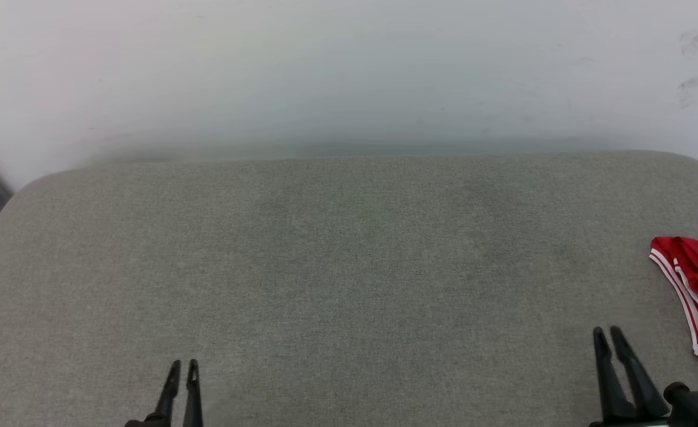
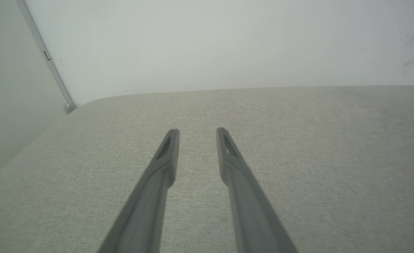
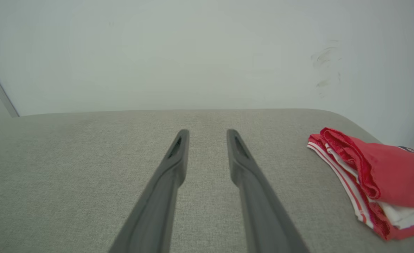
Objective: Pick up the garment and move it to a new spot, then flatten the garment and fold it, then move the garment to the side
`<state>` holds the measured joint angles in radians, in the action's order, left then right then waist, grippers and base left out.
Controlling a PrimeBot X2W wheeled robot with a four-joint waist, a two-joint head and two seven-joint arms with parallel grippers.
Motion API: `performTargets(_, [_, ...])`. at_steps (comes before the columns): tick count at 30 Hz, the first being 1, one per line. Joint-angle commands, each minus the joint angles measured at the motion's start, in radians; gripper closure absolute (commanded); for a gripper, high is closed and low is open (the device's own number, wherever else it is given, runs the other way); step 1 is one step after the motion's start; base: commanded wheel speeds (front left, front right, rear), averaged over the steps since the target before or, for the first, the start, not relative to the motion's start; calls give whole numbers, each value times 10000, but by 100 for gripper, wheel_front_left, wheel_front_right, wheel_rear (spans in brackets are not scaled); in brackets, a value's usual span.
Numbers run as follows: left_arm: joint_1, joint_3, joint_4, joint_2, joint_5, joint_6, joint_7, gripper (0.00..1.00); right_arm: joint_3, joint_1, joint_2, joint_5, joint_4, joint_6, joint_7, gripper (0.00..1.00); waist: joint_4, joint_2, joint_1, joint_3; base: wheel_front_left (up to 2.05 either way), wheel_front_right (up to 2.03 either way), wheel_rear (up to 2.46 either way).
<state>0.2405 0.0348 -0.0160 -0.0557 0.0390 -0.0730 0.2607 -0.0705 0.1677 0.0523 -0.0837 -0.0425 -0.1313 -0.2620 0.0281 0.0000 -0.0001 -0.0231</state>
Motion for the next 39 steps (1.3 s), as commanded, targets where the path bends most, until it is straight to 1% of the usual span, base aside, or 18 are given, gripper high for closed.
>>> performTargets(1, [5,10,-31,-2,30,6,4,100,7,-5,0,-32,18,0,1,100,0,0,1,1,0,0,0])
performTargets(5, [-101,9,-42,-36,968,73,-118,100,49,-119,24,-936,-36,0,152,100,-10,0,1,11,0,0,0])
performTargets(18, [-767,-60,511,-197,3771,439,-614,100,105,-632,151,-3613,-406,1,679,100,-39,0,1,37,0,0,0])
performTargets(28, [-1189,-119,861,-264,5606,682,-950,100,125,-941,204,-5367,-633,2,1043,100,-61,0,1,57,0,0,0])
performTargets(39, [-1583,-213,1139,-317,7383,918,-1297,100,125,-1263,241,-7069,-849,2,1411,100,-85,0,1,80,0,0,0])
